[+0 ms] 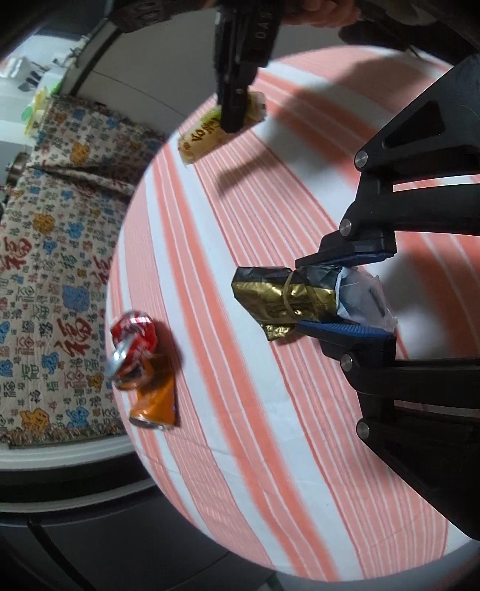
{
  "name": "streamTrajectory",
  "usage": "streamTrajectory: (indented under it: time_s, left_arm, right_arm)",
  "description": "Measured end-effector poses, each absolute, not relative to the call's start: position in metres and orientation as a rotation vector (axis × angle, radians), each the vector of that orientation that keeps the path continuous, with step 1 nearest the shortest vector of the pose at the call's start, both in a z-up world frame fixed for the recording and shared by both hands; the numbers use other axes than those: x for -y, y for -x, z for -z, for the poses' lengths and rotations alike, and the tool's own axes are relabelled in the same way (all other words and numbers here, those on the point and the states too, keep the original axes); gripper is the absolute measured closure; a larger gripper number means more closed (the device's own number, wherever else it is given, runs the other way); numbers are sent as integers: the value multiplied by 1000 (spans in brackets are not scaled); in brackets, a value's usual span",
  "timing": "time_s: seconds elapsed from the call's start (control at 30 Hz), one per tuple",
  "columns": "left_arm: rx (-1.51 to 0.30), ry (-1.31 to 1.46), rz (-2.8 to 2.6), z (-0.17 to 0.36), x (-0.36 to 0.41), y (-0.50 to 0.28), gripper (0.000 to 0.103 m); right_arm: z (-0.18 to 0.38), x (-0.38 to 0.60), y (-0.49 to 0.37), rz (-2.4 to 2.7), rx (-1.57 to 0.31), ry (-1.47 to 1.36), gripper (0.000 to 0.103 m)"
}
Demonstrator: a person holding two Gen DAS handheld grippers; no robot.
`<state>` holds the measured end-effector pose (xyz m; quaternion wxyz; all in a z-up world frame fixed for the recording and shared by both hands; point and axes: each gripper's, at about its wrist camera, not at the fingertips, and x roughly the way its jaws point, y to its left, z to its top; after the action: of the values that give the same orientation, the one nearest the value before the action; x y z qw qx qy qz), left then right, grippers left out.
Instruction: Collect trash
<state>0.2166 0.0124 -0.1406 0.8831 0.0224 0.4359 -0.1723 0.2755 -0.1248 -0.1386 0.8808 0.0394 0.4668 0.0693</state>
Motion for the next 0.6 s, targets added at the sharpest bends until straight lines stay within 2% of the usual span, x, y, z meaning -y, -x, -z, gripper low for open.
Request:
streamTrajectory:
  time_s: [0.27,0.6]
  left_arm:
    - [-861,-21,500,114,46,-207,78]
    - [-838,-41,789,85,192,-186,78]
  right_arm:
    - [117,177,-226,-124,-936,-119,88]
    - [113,336,-146,126,-921,-207,88]
